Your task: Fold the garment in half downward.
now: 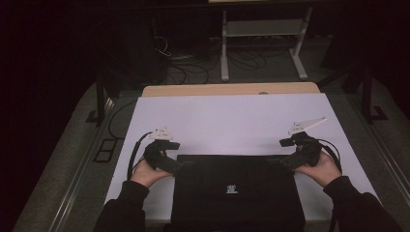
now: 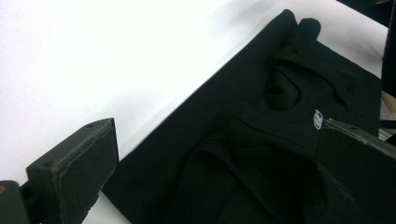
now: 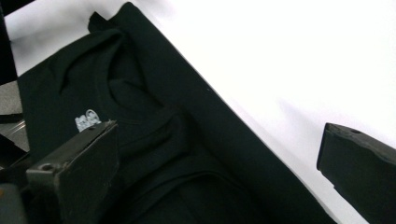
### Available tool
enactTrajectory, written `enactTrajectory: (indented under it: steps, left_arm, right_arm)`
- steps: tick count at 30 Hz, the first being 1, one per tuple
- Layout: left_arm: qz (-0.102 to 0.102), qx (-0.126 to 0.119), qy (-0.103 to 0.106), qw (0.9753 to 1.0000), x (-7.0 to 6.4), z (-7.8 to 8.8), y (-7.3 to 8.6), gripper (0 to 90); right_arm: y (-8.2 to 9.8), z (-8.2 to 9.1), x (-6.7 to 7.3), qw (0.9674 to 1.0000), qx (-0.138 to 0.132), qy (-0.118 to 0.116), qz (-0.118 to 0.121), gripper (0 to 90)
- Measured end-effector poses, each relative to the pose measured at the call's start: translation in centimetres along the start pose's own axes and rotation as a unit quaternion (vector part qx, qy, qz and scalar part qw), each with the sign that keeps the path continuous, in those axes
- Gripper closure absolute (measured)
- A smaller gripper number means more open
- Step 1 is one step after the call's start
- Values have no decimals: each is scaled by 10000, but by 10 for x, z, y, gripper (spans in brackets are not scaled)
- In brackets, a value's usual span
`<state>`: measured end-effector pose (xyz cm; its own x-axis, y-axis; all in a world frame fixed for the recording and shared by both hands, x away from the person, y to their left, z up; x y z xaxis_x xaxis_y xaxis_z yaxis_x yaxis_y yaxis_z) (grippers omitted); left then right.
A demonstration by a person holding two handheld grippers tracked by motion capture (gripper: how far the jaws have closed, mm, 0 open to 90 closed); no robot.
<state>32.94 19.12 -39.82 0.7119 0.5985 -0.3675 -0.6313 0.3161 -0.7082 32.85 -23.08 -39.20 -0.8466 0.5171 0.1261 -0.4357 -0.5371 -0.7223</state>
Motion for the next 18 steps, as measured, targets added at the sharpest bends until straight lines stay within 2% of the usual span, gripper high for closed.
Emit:
enactTrajectory:
  steps: [5, 9, 12, 18]
  left_arm:
    - [-11, 60, -58, 10000, 7, -1, 1, 0]
    - [133, 172, -77, 9997, 16, -4, 5, 0]
    - [247, 152, -96, 9995, 21, -6, 8, 0]
    - [346, 145, -210, 9991, 31, -6, 12, 0]
  right_arm:
    - [3, -3, -9, 9999, 41, 49, -93, 0]
    - [5, -5, -15, 9999, 64, 64, -147, 0]
    - [7, -6, -18, 9997, 95, 83, -198, 0]
    - [10, -9, -26, 9994, 144, 122, -275, 0]
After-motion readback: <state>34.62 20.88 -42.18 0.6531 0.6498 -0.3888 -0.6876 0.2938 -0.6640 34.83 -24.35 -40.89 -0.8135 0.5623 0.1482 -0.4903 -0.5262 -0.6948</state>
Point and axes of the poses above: each handheld gripper's, and its own axes: z roughly backward along the jaws, y roughly out of its underside, x roughly to its left, the point moved 1 cm from there along -z, roughly forward along the jaws, and after that the axes turned 9 degrees about z, right-handed, at the moved point
